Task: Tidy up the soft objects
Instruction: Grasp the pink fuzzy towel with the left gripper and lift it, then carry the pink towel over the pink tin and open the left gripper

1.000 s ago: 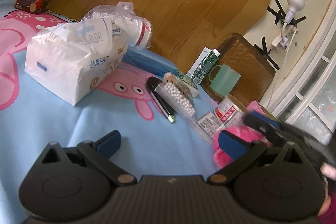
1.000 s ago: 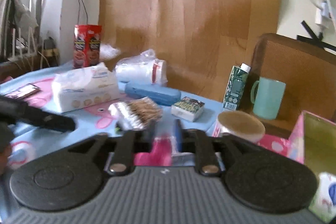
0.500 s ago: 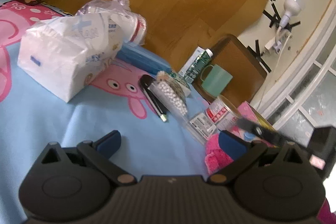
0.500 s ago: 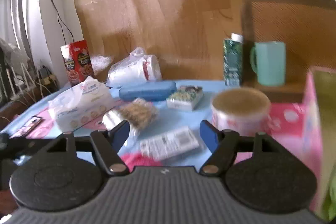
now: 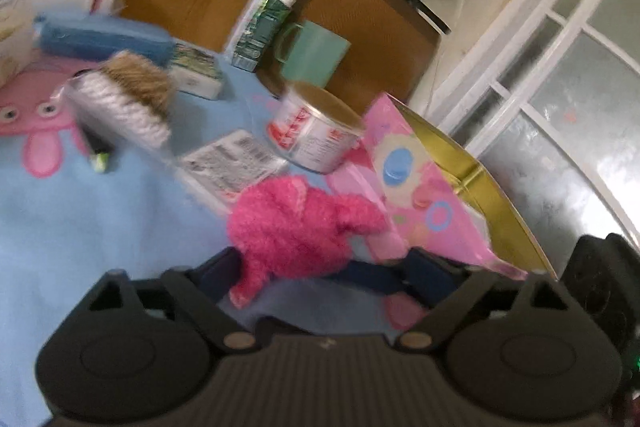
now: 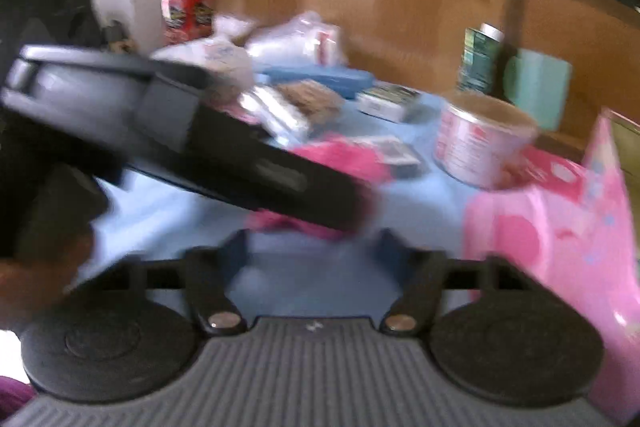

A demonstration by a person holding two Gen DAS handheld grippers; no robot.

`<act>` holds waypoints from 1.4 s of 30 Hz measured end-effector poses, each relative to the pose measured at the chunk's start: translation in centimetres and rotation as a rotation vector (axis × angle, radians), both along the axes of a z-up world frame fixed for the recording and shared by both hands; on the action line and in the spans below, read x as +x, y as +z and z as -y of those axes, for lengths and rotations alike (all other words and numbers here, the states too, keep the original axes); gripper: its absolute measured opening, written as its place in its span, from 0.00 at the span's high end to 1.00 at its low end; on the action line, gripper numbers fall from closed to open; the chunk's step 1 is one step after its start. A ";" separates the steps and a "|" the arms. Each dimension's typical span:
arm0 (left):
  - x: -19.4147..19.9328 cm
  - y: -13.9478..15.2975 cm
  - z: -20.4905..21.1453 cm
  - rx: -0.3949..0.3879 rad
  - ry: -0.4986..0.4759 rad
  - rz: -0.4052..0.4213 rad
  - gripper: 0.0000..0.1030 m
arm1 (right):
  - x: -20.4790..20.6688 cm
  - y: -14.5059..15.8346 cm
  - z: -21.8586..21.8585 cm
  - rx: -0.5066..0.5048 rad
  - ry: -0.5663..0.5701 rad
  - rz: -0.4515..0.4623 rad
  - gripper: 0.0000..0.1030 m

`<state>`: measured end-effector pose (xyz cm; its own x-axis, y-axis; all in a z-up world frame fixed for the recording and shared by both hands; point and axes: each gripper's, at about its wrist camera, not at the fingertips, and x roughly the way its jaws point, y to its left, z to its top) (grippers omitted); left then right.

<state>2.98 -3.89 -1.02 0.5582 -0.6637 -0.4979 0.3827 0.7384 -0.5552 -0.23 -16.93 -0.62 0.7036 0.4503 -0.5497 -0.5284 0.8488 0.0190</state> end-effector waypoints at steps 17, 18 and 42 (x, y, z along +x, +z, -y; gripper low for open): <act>-3.3 7.8 10.4 -0.007 -0.332 0.239 0.14 | -5.5 3.7 7.9 0.031 -0.231 0.285 0.49; -3.0 7.7 9.4 -0.012 -0.305 0.236 0.12 | -5.6 3.4 8.2 0.043 -0.220 0.263 0.47; 4.2 1.5 0.0 -0.007 0.024 0.035 0.17 | 3.8 0.1 0.1 0.041 -0.086 0.007 0.50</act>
<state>7.22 -3.92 0.50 0.5912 -0.6530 -0.4733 0.3838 0.7440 -0.5470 3.53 -17.00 -0.51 0.7444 0.4102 -0.5270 -0.4538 0.8896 0.0514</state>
